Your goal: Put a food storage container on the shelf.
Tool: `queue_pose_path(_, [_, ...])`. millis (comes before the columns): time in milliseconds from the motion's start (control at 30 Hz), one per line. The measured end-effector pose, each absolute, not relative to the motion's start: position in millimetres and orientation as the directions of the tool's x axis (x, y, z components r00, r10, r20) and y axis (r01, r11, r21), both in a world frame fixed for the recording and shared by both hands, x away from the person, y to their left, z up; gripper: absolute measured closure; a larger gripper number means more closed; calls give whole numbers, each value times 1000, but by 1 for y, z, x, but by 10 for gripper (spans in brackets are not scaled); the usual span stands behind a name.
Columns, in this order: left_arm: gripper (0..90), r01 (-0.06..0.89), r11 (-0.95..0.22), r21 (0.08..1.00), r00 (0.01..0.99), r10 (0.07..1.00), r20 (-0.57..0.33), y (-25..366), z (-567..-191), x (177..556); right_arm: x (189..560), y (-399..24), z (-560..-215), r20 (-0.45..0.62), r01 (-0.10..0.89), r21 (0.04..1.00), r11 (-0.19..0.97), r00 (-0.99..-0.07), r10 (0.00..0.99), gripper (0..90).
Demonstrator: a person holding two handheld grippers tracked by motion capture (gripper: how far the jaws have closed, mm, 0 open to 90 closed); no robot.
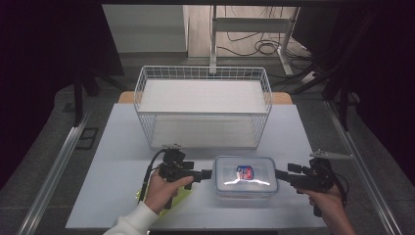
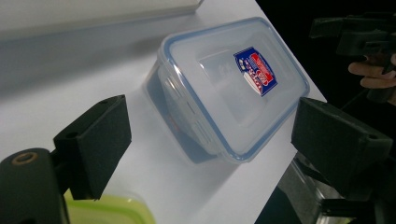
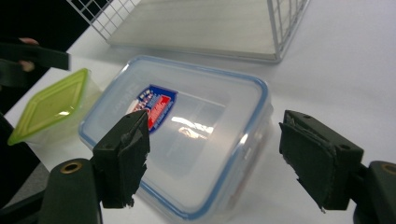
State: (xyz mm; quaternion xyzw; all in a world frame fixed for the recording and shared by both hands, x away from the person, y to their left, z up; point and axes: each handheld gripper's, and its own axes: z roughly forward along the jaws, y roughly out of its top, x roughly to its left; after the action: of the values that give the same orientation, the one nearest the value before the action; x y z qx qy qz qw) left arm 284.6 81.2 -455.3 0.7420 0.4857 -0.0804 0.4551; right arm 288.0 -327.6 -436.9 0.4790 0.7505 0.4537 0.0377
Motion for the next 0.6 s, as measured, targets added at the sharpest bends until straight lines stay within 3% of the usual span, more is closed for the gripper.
queue_pose_path(600, [125, 847, -184, 499, 498, 604, -622, 50, -478, 299, 294, -334, -441, 397, 698, 706, 120, -530, 749, 248])
